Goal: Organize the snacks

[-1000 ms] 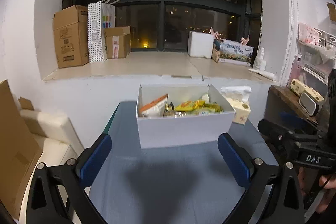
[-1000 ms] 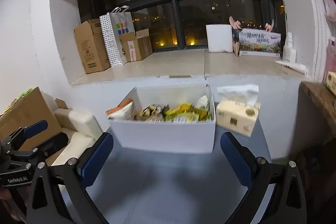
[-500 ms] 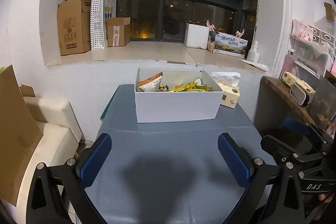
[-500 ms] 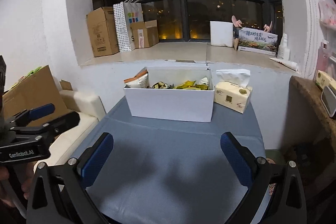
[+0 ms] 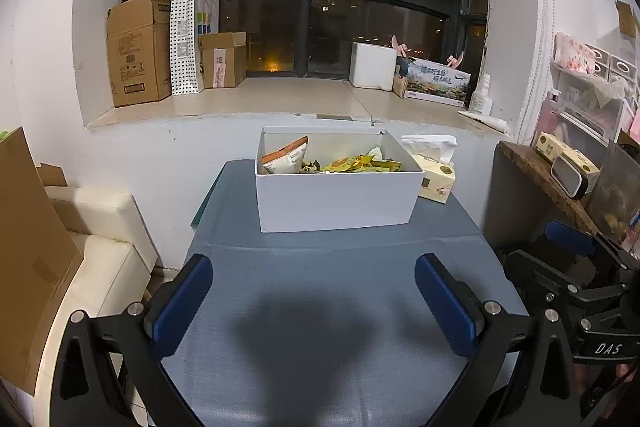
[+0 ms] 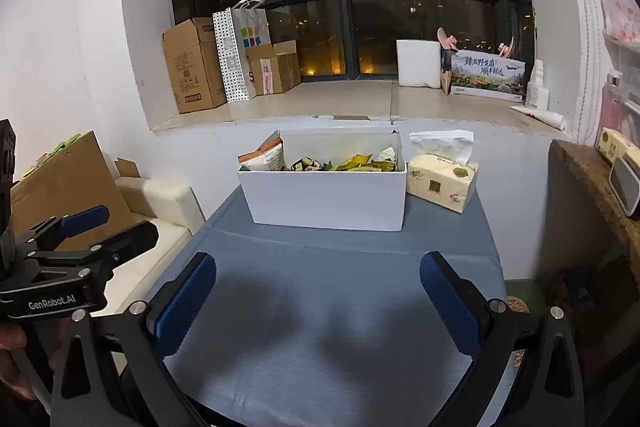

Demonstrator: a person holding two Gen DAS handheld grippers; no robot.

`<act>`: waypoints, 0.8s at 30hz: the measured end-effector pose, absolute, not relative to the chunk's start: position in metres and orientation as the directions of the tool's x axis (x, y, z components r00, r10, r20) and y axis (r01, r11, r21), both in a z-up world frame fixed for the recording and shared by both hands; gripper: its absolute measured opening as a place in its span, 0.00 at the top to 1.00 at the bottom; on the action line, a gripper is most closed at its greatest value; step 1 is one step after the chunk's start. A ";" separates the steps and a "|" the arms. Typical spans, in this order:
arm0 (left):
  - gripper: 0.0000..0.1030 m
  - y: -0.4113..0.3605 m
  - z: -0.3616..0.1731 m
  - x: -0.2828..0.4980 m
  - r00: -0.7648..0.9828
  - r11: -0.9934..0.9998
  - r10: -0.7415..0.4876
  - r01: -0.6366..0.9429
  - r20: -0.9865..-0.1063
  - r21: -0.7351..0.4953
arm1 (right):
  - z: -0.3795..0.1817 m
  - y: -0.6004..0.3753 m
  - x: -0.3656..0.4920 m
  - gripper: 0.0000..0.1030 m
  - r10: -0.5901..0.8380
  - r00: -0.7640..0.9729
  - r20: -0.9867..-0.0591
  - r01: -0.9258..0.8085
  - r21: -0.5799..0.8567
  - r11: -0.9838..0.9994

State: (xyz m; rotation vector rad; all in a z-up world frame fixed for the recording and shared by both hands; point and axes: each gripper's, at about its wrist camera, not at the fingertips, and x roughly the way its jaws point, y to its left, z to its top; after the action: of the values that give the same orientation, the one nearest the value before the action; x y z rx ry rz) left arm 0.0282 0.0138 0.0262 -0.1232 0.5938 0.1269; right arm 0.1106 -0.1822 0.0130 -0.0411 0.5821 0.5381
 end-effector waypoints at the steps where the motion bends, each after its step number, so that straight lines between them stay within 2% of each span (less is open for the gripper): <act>1: 0.00 0.013 0.026 0.028 0.822 0.985 0.083 -0.153 -0.564 -0.078 | 0.013 -0.182 0.110 0.00 0.472 0.703 -0.531 -0.495 0.111 0.862; 24: 0.00 0.013 0.023 0.029 0.816 0.985 0.081 -0.153 -0.572 -0.079 | 0.011 -0.185 0.113 0.00 0.464 0.698 -0.545 -0.486 0.115 0.866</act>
State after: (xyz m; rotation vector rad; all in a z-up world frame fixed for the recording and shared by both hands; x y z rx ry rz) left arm 0.0291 0.0134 0.0227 -0.1238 0.6037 0.1250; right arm 0.1125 -0.1852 0.0115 -0.0386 0.5969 0.5296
